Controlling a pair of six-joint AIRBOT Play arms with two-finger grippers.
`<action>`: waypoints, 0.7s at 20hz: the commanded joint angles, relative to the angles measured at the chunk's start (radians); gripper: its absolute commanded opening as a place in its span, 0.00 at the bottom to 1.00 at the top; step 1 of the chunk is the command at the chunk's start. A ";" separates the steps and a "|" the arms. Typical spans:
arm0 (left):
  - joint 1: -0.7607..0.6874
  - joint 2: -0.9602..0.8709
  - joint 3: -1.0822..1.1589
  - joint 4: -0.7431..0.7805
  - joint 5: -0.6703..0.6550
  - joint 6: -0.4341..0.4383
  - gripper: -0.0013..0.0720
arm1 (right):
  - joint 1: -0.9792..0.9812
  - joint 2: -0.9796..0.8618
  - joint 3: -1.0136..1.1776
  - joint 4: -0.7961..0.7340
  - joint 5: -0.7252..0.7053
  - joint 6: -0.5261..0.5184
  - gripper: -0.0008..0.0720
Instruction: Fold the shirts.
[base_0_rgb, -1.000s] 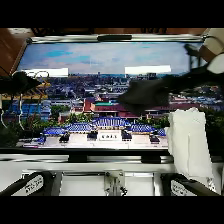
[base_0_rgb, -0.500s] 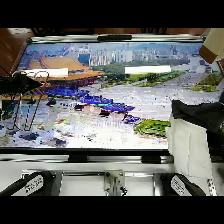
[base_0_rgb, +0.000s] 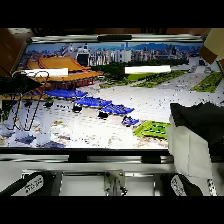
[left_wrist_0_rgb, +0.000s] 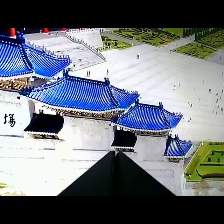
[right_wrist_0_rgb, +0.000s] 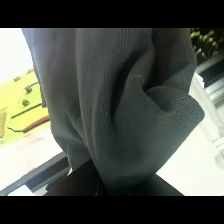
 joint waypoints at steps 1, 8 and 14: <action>0.000 0.000 0.001 0.000 0.000 0.003 0.06 | -0.003 0.133 -0.209 -0.028 0.118 0.019 0.12; 0.000 0.000 0.001 0.000 -0.016 0.003 0.06 | -0.003 0.230 -0.607 -0.170 0.100 0.016 0.12; 0.000 0.000 0.001 0.001 -0.023 0.003 0.06 | -0.003 0.230 -0.716 -0.333 0.086 0.001 0.71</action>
